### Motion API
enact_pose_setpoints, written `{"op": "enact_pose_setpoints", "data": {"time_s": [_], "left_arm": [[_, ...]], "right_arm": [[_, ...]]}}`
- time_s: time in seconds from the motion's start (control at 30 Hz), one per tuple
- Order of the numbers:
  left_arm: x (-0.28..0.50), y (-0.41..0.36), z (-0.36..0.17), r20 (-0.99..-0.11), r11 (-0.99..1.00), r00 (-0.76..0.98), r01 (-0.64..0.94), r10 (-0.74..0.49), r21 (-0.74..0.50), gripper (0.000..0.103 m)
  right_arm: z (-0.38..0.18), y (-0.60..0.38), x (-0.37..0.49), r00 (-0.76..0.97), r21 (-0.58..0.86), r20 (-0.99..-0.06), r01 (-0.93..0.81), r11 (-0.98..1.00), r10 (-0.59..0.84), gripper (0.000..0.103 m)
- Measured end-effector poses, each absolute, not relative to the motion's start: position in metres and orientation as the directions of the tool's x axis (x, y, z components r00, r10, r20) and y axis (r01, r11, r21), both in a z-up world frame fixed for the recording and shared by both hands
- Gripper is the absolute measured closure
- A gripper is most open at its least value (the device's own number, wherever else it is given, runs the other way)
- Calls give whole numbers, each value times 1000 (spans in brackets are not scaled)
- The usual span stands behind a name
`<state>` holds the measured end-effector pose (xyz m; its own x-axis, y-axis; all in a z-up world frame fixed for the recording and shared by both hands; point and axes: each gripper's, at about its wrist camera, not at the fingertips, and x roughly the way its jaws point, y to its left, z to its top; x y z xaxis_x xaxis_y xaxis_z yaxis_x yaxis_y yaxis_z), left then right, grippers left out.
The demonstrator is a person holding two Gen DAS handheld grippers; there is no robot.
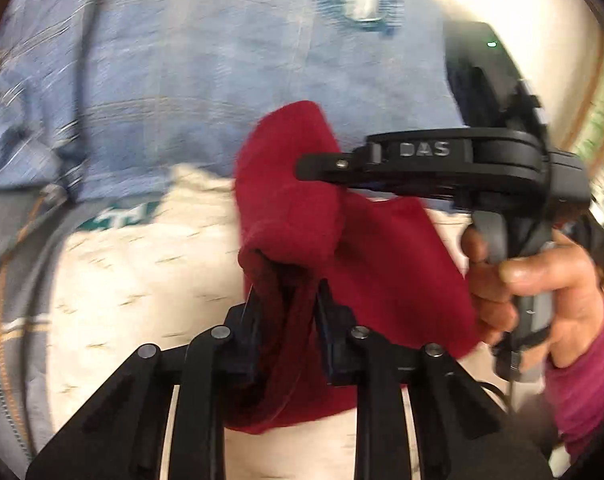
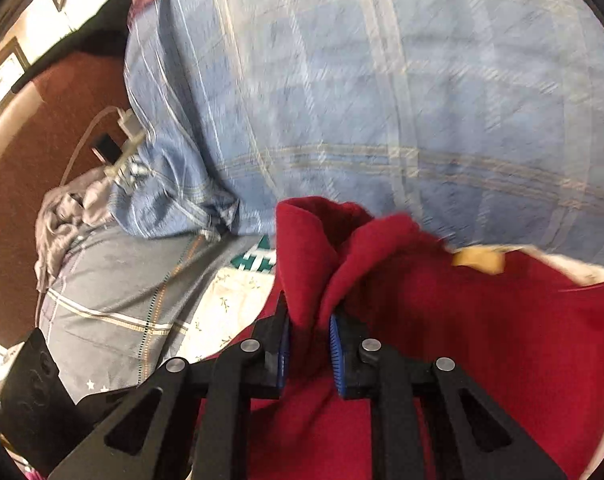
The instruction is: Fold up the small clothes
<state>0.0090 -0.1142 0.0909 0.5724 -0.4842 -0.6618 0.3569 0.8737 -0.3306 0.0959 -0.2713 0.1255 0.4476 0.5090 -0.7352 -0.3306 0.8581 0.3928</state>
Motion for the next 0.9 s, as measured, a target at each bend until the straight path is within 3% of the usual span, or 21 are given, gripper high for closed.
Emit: {"op": "enact_pose_setpoints", "data": {"time_s": [0.17,0.3,0.4,0.53,0.57,0.63,0.67,0.7,0.73,0.77,0.8,0.9], "left_arm": [[-3,-193,109,-652,813,508,483,-563,-326,85],[-3,-251,95,-670,773,435,529,-601,-350,86],[3,-291,69,-716,766,364,525,-595,-370,91],[6,-322,39,-761,778,311,502,-569,-377,94],[4,-323,39,-765,777,311,514,-564,-364,94],[-4,-318,47,-761,765,313,542,-569,-349,94],[-9,-310,53,-755,760,322,555,-571,-338,92],[-12,-304,58,-752,761,331,559,-570,-330,92],[-17,-293,66,-746,762,347,564,-569,-319,88],[-22,-285,73,-740,764,361,565,-568,-311,75],[-26,-271,80,-728,773,389,558,-564,-301,61],[-31,-240,89,-708,810,463,521,-533,-269,55]], "right_arm": [[149,-350,76,519,369,-723,-267,890,455,87],[137,-405,66,551,328,-753,-160,931,360,87],[116,-442,65,578,258,-779,-55,965,241,102],[81,-485,72,548,377,-790,81,923,275,102],[78,-489,70,552,410,-780,95,907,295,95],[79,-496,58,556,520,-736,98,849,387,93],[81,-496,53,560,548,-718,87,832,414,84],[85,-495,46,572,578,-690,66,813,444,63],[89,-494,40,587,596,-666,48,801,461,53],[93,-491,34,602,615,-638,24,788,479,35],[95,-487,29,612,637,-608,-6,771,506,27],[83,-463,32,548,655,-619,-36,755,563,27]]}}
